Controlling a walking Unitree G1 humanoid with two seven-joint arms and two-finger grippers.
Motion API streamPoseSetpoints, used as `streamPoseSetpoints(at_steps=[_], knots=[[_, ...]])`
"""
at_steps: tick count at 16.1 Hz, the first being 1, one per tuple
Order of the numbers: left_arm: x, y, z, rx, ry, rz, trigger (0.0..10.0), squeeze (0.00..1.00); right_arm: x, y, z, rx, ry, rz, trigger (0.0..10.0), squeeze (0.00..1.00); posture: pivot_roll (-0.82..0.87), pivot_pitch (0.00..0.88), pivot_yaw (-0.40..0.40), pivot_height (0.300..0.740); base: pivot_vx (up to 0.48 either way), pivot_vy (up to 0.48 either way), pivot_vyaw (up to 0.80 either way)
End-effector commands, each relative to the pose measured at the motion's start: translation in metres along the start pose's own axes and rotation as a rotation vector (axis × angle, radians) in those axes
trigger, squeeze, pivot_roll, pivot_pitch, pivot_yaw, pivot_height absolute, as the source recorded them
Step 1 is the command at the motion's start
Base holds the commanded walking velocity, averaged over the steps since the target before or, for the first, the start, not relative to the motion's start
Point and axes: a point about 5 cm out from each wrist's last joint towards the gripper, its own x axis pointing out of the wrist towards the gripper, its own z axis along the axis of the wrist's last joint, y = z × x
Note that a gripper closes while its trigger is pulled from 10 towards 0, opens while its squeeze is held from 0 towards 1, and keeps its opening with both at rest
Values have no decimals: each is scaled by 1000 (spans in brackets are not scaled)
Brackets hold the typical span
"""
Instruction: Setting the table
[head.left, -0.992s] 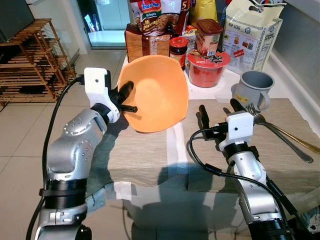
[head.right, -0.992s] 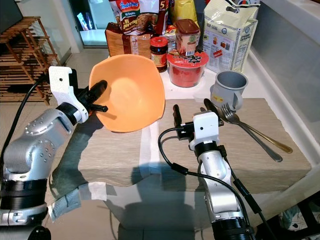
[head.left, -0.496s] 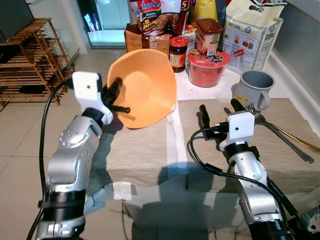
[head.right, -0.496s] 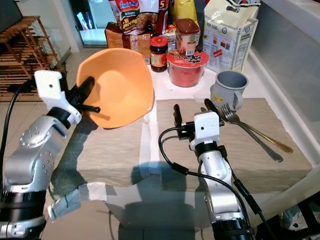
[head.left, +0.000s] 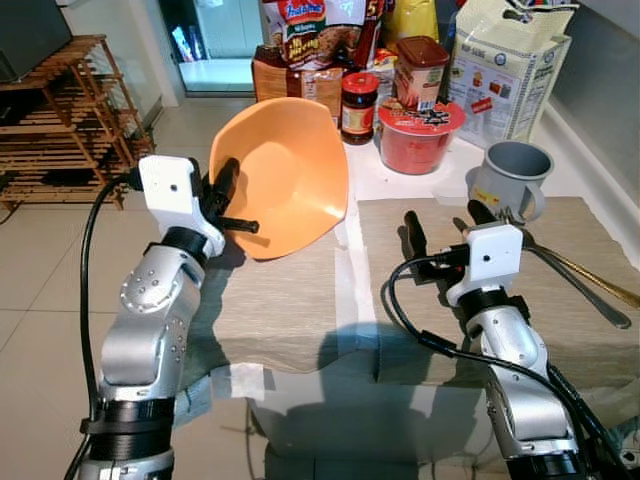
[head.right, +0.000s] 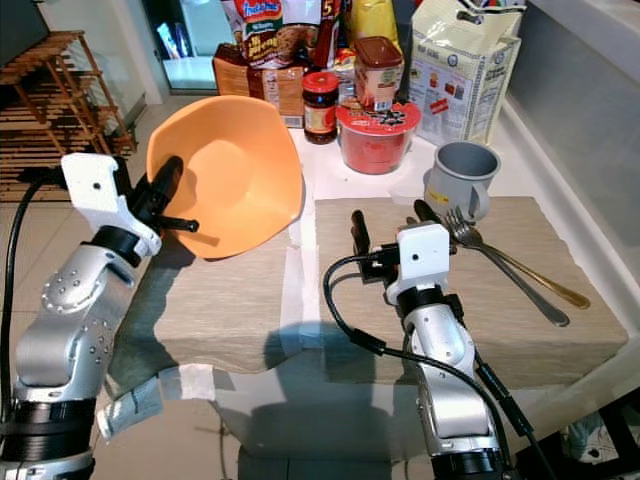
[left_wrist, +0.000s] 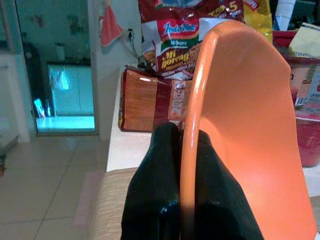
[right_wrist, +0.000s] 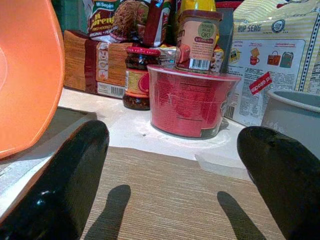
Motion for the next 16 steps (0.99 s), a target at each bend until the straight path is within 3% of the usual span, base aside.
streamPoseSetpoints(at_steps=[1,4,5,8,16], knots=[[-5,1,-6,31,26,16,0,0,3,-1,6,20,-14,-4,10000,0,-114,0,74,740,0,0,0],[-10,-2,-6,53,13,16,0,0,6,-1,18,28,-62,-11,10000,0,-114,0,72,740,0,0,0],[-8,-10,-2,64,-12,-11,0,0,8,-1,20,28,-73,-13,10000,0,-109,0,68,740,0,0,0],[-8,-12,-4,32,-11,-12,0,0,12,-2,29,15,-105,-15,10000,0,-112,0,67,740,0,0,0],[-7,-7,-3,-18,-8,30,0,0,10,2,18,32,-60,-13,10000,0,-105,0,63,740,-68,0,0]])
